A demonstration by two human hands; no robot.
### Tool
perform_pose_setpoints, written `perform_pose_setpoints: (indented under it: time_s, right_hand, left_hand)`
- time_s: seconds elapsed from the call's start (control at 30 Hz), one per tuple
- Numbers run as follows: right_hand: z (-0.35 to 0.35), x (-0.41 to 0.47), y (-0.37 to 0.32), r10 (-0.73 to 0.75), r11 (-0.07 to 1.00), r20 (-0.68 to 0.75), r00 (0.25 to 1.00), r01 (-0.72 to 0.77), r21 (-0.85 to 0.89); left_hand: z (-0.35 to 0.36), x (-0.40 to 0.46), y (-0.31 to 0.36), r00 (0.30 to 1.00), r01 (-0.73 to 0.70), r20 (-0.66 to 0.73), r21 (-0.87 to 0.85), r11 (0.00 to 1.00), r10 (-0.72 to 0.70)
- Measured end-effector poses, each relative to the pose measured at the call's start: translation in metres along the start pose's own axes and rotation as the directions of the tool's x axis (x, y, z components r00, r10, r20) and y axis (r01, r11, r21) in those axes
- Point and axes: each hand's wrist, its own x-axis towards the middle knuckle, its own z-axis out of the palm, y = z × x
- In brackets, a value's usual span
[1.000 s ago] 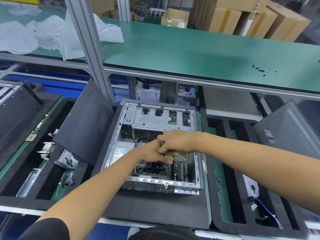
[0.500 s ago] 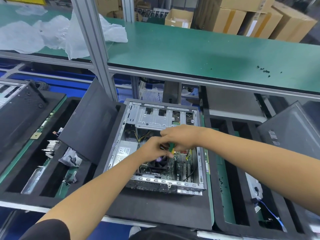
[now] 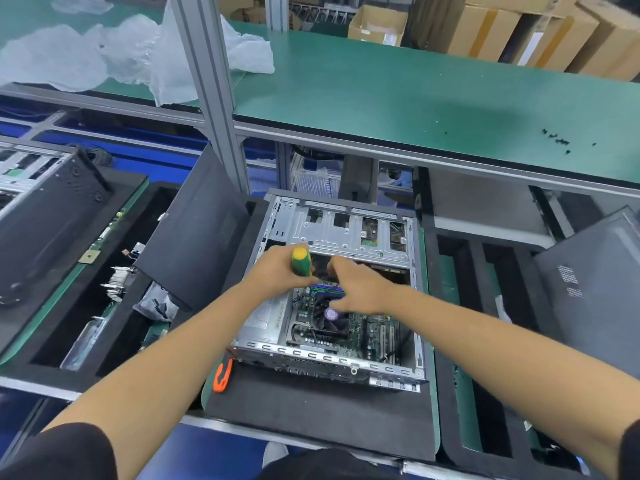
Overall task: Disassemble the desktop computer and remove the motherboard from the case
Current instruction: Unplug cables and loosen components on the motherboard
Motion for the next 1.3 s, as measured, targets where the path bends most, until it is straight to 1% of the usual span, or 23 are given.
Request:
perform_pose_setpoints:
  time_s: [0.07,0.17,0.23,0.3,0.37,0.5,0.57,0.67,0.97,1.13,1.3]
  right_hand:
    - [0.027,0.004,0.001,-0.003,0.998,0.007,1.0,0.004,-0.06]
    - [0.061,0.01,0.002,0.004,0.989,0.044,0.999,0.002,-0.148]
    - [0.078,0.012,0.005,0.043,0.986,0.074,0.996,-0.03,-0.163]
    - [0.088,0.013,0.008,0.086,0.986,0.082,0.993,-0.074,-0.146]
    - [0.091,0.013,0.009,0.103,0.985,0.091,0.991,-0.089,-0.145]
    - [0.091,0.014,0.011,0.109,0.987,0.096,0.989,-0.096,-0.13]
    - [0.091,0.014,0.011,0.112,0.988,0.086,0.99,-0.101,-0.12]
    - [0.092,0.014,0.01,0.108,0.988,0.07,0.992,-0.1,-0.118]
    - [0.092,0.014,0.01,0.113,0.989,0.051,0.992,-0.107,-0.1]
    - [0.092,0.014,0.009,0.113,0.989,0.047,0.993,-0.108,-0.1]
    - [0.091,0.015,0.009,0.111,0.99,0.043,0.993,-0.107,-0.091]
  left_hand:
    - [0.008,-0.003,-0.004,1.0,0.023,0.015,-0.079,0.997,-0.022]
    - [0.016,-0.004,-0.008,0.997,0.079,-0.013,-0.11,0.991,-0.08]
    - [0.016,-0.002,-0.009,0.993,0.109,-0.028,-0.119,0.987,-0.113]
    - [0.015,-0.001,-0.009,0.994,0.107,-0.017,-0.11,0.988,-0.11]
    - [0.016,-0.002,-0.008,0.995,0.099,-0.009,-0.105,0.99,-0.101]
    - [0.017,-0.001,-0.01,0.991,0.125,-0.033,-0.109,0.986,-0.129]
    - [0.017,0.0,-0.011,0.992,0.117,-0.046,-0.075,0.99,-0.12]
    - [0.017,-0.001,-0.011,0.995,0.101,-0.022,-0.034,0.994,-0.102]
    - [0.018,-0.001,-0.011,0.993,0.121,-0.005,-0.091,0.988,-0.122]
    - [0.017,0.001,-0.011,0.993,0.114,-0.016,-0.064,0.991,-0.116]
    - [0.016,0.002,-0.012,0.995,0.103,0.002,-0.069,0.992,-0.103]
